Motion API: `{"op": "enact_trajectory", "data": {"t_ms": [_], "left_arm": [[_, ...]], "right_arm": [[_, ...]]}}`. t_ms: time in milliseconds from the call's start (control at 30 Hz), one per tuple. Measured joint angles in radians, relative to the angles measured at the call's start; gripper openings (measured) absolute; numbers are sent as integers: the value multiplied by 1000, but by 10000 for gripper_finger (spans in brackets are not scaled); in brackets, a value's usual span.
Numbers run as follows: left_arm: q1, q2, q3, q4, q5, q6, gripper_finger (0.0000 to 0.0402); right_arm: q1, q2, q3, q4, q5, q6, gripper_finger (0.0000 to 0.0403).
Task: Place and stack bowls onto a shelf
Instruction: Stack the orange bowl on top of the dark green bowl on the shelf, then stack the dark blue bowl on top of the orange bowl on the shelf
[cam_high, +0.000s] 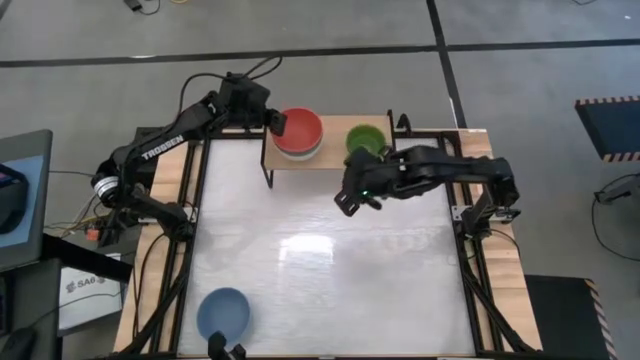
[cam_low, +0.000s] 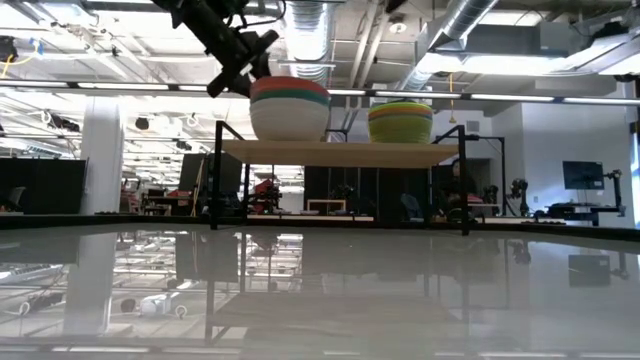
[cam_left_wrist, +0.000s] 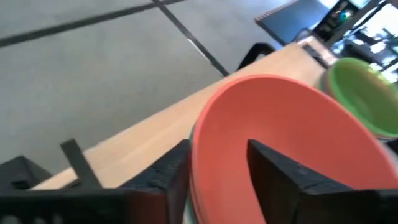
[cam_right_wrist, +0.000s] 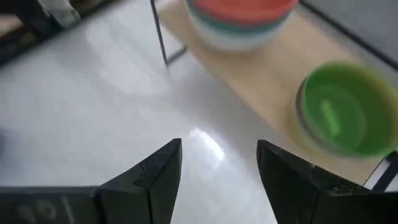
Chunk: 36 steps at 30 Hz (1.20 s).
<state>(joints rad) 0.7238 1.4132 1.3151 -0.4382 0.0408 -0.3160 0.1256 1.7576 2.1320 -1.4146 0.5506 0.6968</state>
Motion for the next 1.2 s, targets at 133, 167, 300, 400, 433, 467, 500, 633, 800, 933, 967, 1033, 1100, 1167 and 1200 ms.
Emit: {"op": "enact_trajectory", "data": {"t_ms": [133, 167, 300, 400, 433, 467, 500, 633, 800, 933, 967, 1033, 1100, 1167, 1200], "left_arm": [[-11, -41, 0, 4, -4, -7, 178], [-12, -55, 0, 3, -11, -7, 183], [-12, -125, 0, 2, -39, -6, 189], [-28, -193, 0, -14, -83, 7, 190], [-41, -218, 0, -35, -100, 15, 190], [-61, -245, 0, -62, -119, 21, 190], [-86, -274, 0, -96, -142, 25, 190], [-251, -384, -31, -252, -260, -13, 185], [-556, -501, -141, -400, -382, -218, 171], [-788, -582, -231, -444, -380, -411, 160], [-838, -596, -255, -446, -354, -452, 158], [-942, -612, -311, -443, -292, -527, 151], [-1042, -613, -370, -445, -248, -634, 142], [-1133, -606, -418, -442, -209, -724, 134], [-1175, -599, -440, -434, -186, -761, 129]], "right_arm": [[-4, -2, -109, 33, -56, 38, 232], [-4, -2, -131, 47, -75, 40, 232], [-4, -2, -221, 190, -155, 28, 232], [-9, -2, -282, 303, -234, -18, 232], [-14, -2, -302, 352, -265, -35, 232], [-21, -2, -323, 407, -303, -48, 232], [-28, -2, -343, 453, -340, -60, 232], [-51, -2, -411, 608, -451, -85, 232], [-61, -2, -480, 756, -510, -93, 232], [-57, -2, -550, 926, -579, -78, 232], [-53, 1, -570, 974, -589, -70, 232], [-40, 42, -585, 1076, -596, -50, 232], [-20, 87, -589, 1116, -605, -46, 232], [2, 164, -554, 1216, -611, -43, 232], [13, 190, -539, 1225, -613, -43, 232]]}}
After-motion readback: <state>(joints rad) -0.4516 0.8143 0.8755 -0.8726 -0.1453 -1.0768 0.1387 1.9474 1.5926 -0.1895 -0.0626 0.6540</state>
